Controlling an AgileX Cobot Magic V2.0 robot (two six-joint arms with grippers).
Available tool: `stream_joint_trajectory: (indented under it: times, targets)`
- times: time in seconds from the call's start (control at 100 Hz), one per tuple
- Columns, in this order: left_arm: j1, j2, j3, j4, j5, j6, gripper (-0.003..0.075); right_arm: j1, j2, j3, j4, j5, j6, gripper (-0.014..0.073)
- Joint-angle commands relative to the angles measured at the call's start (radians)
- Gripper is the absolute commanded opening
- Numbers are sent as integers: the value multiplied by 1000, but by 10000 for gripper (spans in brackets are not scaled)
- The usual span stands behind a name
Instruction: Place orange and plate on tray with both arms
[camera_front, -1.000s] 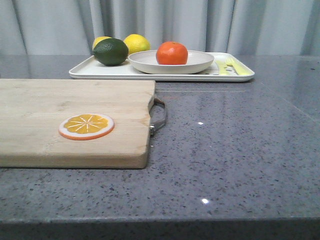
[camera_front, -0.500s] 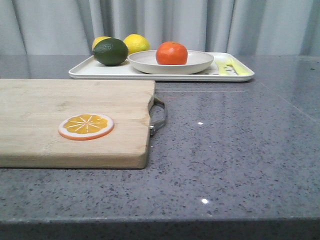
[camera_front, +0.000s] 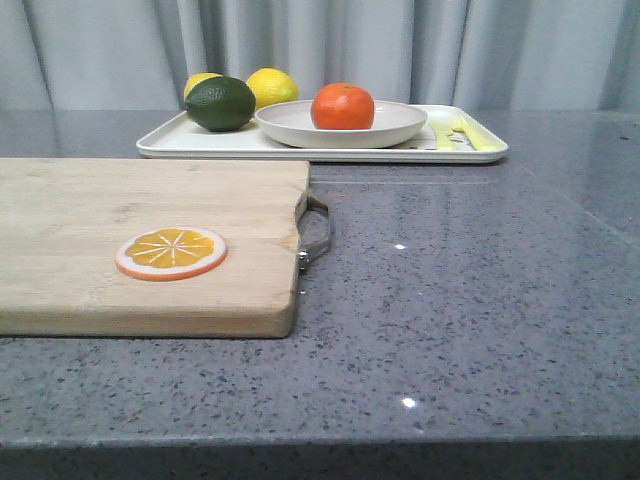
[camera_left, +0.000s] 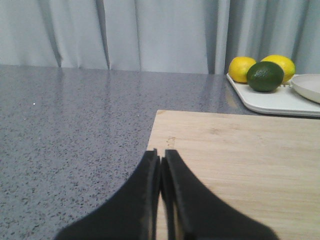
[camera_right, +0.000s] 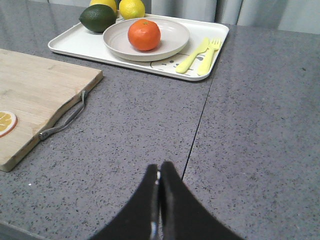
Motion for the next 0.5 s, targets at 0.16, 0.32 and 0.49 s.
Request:
stream_joint_trajectory:
  times: [0.16,0.32,0.49]
  targets:
    - [5,-34,10,1,-76,-5,-20,0,13,-23,14,-69,-6,-67]
    - [5,-34,10,1,-76,-5,-20,0,13,-23,14,-69,-6,-67]
    - [5,-34,10,1,-76,-5,-20,0,13,-23,14,-69,-6,-67]
